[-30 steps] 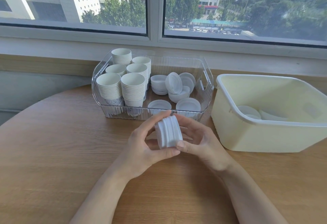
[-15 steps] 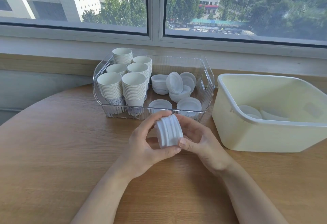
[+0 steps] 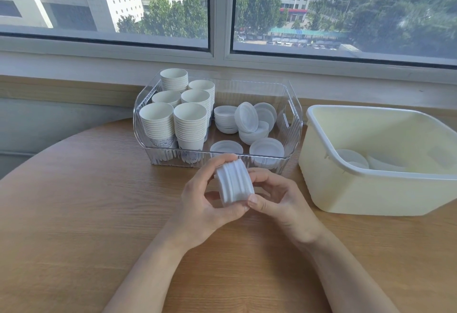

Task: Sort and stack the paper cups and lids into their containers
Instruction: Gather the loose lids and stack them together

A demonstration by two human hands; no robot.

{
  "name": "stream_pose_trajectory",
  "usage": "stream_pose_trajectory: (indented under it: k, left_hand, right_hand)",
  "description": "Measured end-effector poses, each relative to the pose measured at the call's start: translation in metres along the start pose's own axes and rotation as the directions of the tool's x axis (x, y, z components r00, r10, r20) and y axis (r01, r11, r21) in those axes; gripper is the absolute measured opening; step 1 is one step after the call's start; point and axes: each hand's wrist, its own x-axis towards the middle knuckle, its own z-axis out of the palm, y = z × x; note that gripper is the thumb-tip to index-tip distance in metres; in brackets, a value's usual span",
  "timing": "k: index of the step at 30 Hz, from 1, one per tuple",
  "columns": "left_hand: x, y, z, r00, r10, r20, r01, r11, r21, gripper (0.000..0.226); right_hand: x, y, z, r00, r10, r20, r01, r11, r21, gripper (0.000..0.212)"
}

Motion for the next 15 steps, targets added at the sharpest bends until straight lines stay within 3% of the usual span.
stream_pose_trajectory:
  k: [3,9,15]
  left_hand:
    - [0.0008,-0.0008,-0.0004,1.000,-0.006,-0.008,0.006,1.000,-0.011,0.077]
    - [0.0011,-0.0033,-0.0012,0.999,-0.023,-0.029,0.022,0.999,-0.037,0.079]
    - [-0.0004,-0.0015,0.0009,1.000,-0.007,-0.001,0.007,0.999,-0.033,0.078]
  right_hand:
    - [-0.0012,-0.0020,0.0027,1.000,-0.003,0.022,0.002,0.999,0.047,0.041]
    - [-0.0011,0.0016,0.0008,0.999,-0.004,-0.034,0.004,1.000,0.016,0.021]
    - [-0.0006,0.0009,0.0017,0.999,0.021,-0.033,-0.022,1.000,-0.008,0.027]
